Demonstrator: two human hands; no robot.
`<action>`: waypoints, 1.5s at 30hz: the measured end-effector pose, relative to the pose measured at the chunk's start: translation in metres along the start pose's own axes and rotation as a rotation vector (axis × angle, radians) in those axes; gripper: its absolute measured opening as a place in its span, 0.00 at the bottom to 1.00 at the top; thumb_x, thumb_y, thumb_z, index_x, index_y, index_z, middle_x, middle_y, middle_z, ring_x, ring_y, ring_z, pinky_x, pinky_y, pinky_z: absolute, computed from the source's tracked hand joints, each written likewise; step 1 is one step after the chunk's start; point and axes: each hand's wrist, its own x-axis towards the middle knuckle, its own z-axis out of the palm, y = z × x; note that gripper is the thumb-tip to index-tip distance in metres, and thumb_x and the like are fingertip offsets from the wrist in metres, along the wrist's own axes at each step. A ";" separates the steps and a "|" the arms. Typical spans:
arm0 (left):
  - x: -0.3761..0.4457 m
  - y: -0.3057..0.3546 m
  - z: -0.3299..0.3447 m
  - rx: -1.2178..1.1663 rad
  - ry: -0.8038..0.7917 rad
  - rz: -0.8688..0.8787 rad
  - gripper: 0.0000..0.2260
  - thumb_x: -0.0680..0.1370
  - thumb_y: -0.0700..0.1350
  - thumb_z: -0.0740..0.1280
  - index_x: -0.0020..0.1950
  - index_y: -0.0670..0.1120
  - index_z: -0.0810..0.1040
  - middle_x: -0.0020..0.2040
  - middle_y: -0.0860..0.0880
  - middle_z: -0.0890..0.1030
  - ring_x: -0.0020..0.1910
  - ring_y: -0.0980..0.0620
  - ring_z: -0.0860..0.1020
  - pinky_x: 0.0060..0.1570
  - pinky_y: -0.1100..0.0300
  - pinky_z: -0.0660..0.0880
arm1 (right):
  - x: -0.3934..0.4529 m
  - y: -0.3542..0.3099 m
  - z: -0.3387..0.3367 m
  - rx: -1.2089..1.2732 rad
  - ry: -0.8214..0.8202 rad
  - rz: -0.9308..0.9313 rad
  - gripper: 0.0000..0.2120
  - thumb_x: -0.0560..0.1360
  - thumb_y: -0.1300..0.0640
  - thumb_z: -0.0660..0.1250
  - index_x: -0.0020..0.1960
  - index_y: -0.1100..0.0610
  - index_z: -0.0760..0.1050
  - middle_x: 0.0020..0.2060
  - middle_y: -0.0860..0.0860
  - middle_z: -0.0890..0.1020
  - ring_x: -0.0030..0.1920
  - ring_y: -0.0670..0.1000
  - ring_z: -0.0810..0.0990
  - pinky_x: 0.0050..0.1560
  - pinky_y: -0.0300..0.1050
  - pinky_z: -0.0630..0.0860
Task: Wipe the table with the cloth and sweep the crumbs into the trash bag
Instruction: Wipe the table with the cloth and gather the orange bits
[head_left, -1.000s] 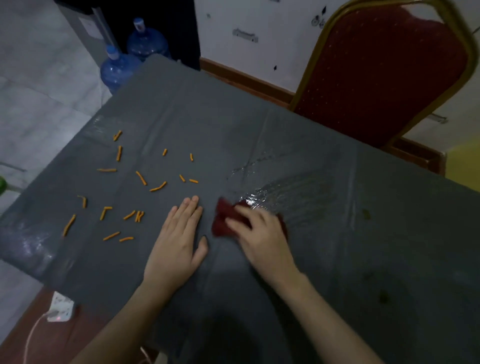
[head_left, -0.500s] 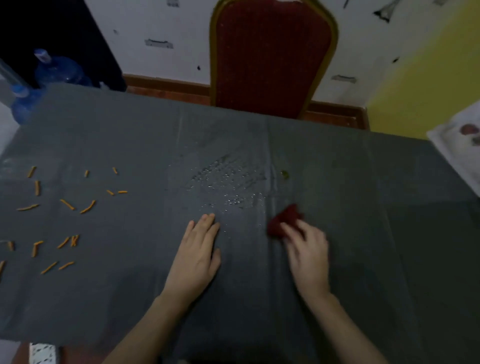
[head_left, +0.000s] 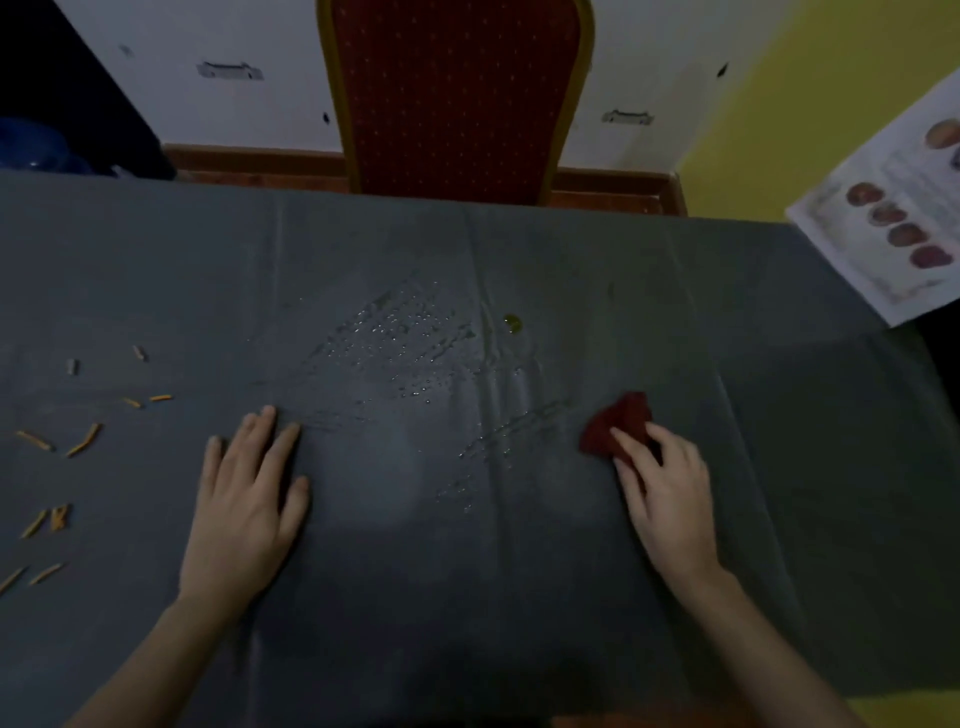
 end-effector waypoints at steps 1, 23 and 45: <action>0.000 0.000 0.000 -0.002 0.002 -0.004 0.25 0.78 0.52 0.53 0.72 0.41 0.68 0.76 0.42 0.63 0.76 0.43 0.59 0.76 0.43 0.51 | -0.001 -0.015 0.005 0.020 0.004 -0.027 0.17 0.72 0.62 0.73 0.60 0.57 0.80 0.55 0.61 0.79 0.53 0.63 0.78 0.55 0.55 0.74; 0.001 -0.006 0.002 -0.021 0.027 0.021 0.24 0.79 0.49 0.54 0.71 0.41 0.70 0.75 0.42 0.65 0.76 0.44 0.62 0.75 0.42 0.56 | 0.073 -0.094 0.033 0.053 0.087 0.162 0.11 0.74 0.59 0.70 0.56 0.56 0.80 0.54 0.61 0.78 0.49 0.63 0.76 0.49 0.56 0.73; 0.004 -0.009 0.002 -0.017 0.010 0.041 0.27 0.81 0.56 0.46 0.71 0.43 0.70 0.76 0.46 0.63 0.76 0.49 0.59 0.75 0.47 0.53 | 0.140 -0.146 0.058 0.199 0.067 -0.088 0.11 0.73 0.58 0.71 0.56 0.56 0.81 0.51 0.59 0.79 0.48 0.60 0.77 0.49 0.53 0.75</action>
